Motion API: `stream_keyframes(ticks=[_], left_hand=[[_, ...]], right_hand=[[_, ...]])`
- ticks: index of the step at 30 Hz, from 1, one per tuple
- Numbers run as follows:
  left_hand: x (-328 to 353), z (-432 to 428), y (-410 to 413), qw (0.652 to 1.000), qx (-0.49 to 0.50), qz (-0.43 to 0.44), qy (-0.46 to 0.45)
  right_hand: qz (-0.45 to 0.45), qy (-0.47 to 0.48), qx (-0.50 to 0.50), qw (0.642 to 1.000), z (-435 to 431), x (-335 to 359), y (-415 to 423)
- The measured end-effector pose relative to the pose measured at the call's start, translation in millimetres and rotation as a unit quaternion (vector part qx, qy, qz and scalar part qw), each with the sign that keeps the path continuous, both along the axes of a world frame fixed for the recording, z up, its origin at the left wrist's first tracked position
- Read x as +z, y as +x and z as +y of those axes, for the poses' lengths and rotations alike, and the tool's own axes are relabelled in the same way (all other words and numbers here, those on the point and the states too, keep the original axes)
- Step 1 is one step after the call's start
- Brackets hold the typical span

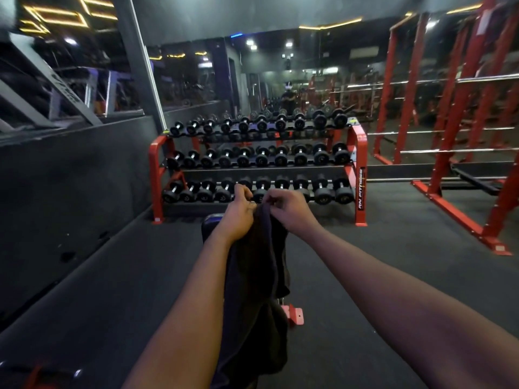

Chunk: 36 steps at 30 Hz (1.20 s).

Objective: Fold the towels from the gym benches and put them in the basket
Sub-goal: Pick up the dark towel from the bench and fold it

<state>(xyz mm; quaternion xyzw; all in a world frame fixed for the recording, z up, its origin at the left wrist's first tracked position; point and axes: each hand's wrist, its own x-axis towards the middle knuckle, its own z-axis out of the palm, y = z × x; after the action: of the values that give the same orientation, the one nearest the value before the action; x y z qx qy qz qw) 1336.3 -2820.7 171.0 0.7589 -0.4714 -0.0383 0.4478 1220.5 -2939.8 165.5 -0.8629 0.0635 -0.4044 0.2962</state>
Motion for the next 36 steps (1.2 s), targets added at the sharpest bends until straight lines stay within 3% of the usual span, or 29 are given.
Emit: stream_keyframes(ticks=[5, 7, 10, 14, 18, 24, 28, 31, 36], left_hand=[[-38.7, 18.8, -7.1, 0.991, -0.065, 0.113, 0.021], [-47.5, 19.4, -9.4, 0.994, -0.041, 0.094, 0.040], [-35.6, 18.1, -14.6, 0.998, 0.055, 0.027, -0.005], [-10.4, 12.7, -9.9, 0.991, 0.125, 0.013, -0.049], [8.0, 8.0, 3.5, 0.982, 0.174, 0.000, -0.078], [15.0, 6.8, 15.0, 0.983, 0.168, 0.028, -0.067], [17.3, 11.6, 19.3, 0.984, 0.173, 0.035, -0.031], [16.2, 18.5, 30.8, 0.981, 0.193, 0.015, 0.017], [6.5, 31.1, 57.5, 0.963, 0.253, -0.012, 0.091]], right_hand=[[-0.021, 0.049, -0.082, 0.995, 0.5, 23.5, 5.7], [-0.014, 0.109, -0.109, 0.988, -4.6, 24.1, 8.4], [0.024, 0.244, -0.146, 0.958, -10.8, 11.7, 12.5], [0.170, 0.341, -0.053, 0.923, 1.9, -18.3, 1.6], [0.272, 0.327, 0.036, 0.904, 16.7, -46.4, -5.3], [0.208, 0.288, 0.028, 0.934, 30.5, -57.6, 18.3], [0.143, 0.269, -0.009, 0.952, 40.4, -55.1, 32.7], [0.093, 0.251, -0.109, 0.957, 34.7, -52.8, 34.2], [0.118, 0.190, -0.180, 0.958, 15.3, -36.7, 36.4]])
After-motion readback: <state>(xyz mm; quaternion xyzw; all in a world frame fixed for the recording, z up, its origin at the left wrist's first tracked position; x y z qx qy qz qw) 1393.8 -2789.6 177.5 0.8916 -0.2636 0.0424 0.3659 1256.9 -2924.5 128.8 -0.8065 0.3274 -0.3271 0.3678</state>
